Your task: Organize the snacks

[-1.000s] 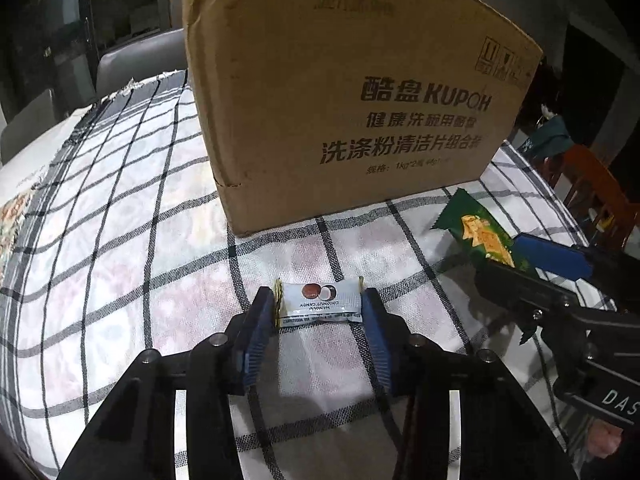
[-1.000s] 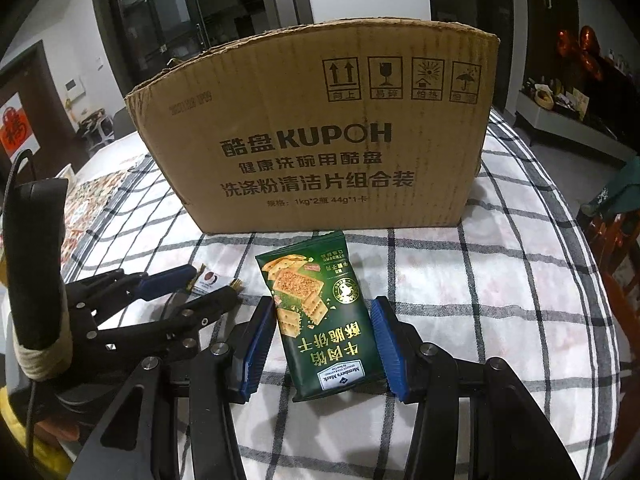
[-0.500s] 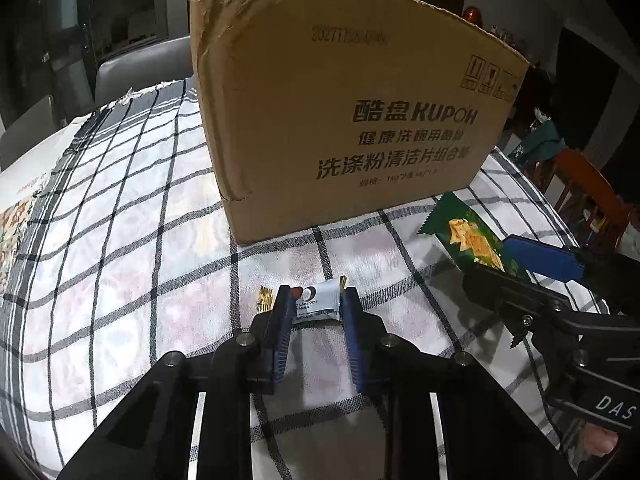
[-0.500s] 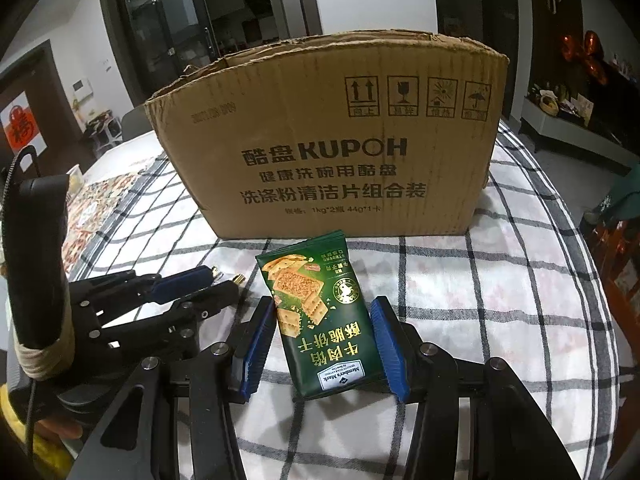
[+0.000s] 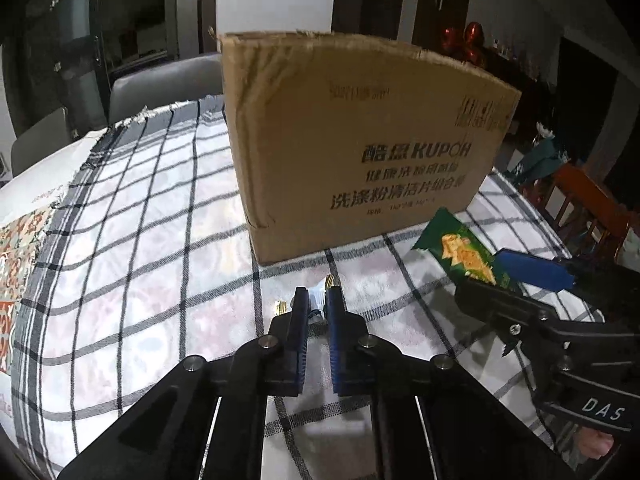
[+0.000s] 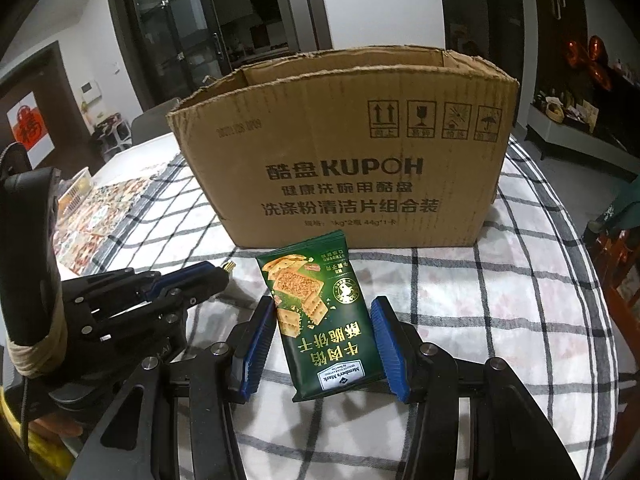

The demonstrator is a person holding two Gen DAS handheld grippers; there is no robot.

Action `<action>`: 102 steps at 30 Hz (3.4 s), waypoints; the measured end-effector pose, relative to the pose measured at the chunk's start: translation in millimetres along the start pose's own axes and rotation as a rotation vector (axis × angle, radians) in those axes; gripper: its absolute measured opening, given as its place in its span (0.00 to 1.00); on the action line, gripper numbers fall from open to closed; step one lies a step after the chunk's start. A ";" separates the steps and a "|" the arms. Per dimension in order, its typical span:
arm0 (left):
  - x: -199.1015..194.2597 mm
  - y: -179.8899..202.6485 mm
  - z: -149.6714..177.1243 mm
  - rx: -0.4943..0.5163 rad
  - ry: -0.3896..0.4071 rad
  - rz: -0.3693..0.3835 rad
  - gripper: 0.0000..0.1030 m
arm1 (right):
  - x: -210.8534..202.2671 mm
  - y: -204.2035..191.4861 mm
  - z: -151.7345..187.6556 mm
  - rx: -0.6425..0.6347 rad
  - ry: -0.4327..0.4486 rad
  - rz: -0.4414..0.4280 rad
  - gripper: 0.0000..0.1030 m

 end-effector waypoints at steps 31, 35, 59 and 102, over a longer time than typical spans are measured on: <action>-95.7 32.4 -123.7 -0.015 0.271 0.094 0.09 | -78.6 -3.9 -107.9 -0.048 0.276 -0.027 0.49; -94.5 33.5 -152.1 -0.007 0.303 0.096 0.09 | -80.6 -1.1 -134.8 -0.071 0.315 -0.018 0.49; -42.0 17.6 -202.1 0.027 0.260 -0.037 0.44 | -33.5 41.3 -192.3 -0.075 0.274 0.030 0.63; -244.4 68.0 -43.6 0.073 0.404 -0.185 0.96 | -242.2 8.2 -24.7 -0.039 0.375 0.129 0.77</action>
Point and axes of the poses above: each gripper's, at about its wrist camera, not at the fingertips, and x roughly the way its jaws point, y to its right, z to its underside, the point moved 10 cm from there along x, roughly the way its jaws point, and after that the axes turned 8 degrees about y, right-handed, at the moved point
